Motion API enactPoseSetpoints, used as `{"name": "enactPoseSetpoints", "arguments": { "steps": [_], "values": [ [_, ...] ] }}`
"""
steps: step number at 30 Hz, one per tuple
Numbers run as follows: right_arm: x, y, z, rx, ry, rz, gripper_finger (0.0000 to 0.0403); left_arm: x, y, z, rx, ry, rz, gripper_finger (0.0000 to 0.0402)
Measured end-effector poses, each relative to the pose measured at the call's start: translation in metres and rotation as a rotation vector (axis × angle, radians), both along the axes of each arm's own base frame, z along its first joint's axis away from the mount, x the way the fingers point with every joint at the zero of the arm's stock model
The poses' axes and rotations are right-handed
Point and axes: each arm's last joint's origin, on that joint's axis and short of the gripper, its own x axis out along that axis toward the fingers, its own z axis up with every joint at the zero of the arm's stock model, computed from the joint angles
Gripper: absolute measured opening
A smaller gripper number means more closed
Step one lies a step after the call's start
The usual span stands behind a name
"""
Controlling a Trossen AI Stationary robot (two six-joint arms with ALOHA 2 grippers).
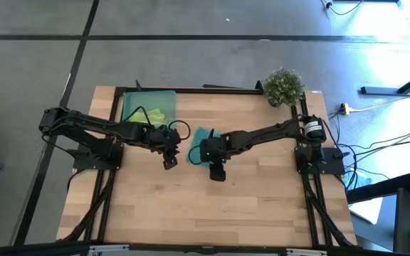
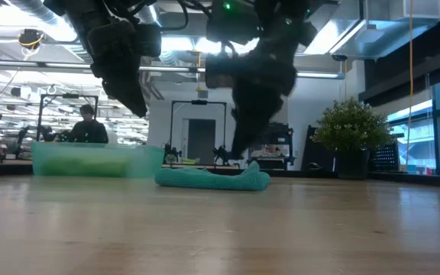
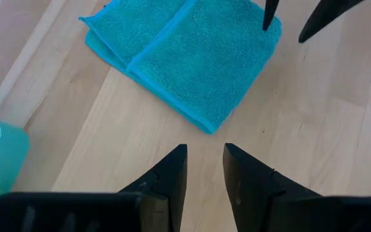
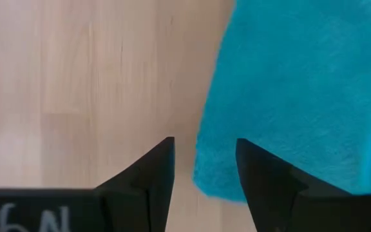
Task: Roll microfiber towels into tight, uniform cylinder then place into a basket
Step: Roll the blue microfiber cloth
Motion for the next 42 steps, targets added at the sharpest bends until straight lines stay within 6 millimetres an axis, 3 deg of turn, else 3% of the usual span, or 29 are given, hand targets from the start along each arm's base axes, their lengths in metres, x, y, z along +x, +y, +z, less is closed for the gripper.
{"name": "enactPoseSetpoints", "arguments": {
  "steps": [6,12,21,24,29,32,42],
  "values": [
    [-0.006,0.01,-0.023,-0.027,-0.016,0.017,0.0165,0.0,0.0,0.0,0.0,-0.003,0.0,0.0096],
    [-0.018,0.008,-0.04,-0.1,0.022,-0.012,0.0165,0.001,0.0,0.001,0.0,-0.01,0.0,0.0096],
    [-0.028,0.007,-0.055,-0.138,-0.016,-0.035,0.0158,0.001,0.0,0.001,0.0,-0.012,0.0,0.0096],
    [-0.029,0.007,-0.058,-0.158,-0.018,-0.033,0.0127,0.001,0.0,0.001,-0.001,-0.012,0.001,0.0096],
    [-0.028,0.005,-0.059,-0.17,-0.029,-0.043,0.0024,0.001,0.0,0.001,-0.001,-0.012,0.001,0.0096],
    [-0.028,0.003,-0.059,-0.122,-0.028,-0.033,0.0014,0.001,0.0,0.001,-0.001,-0.013,0.001,0.0096],
    [-0.021,-0.023,-0.049,0.336,-0.008,0.003,0.0004,0.001,-0.004,0.001,0.011,-0.014,-0.036,0.0096]
  ]
}}
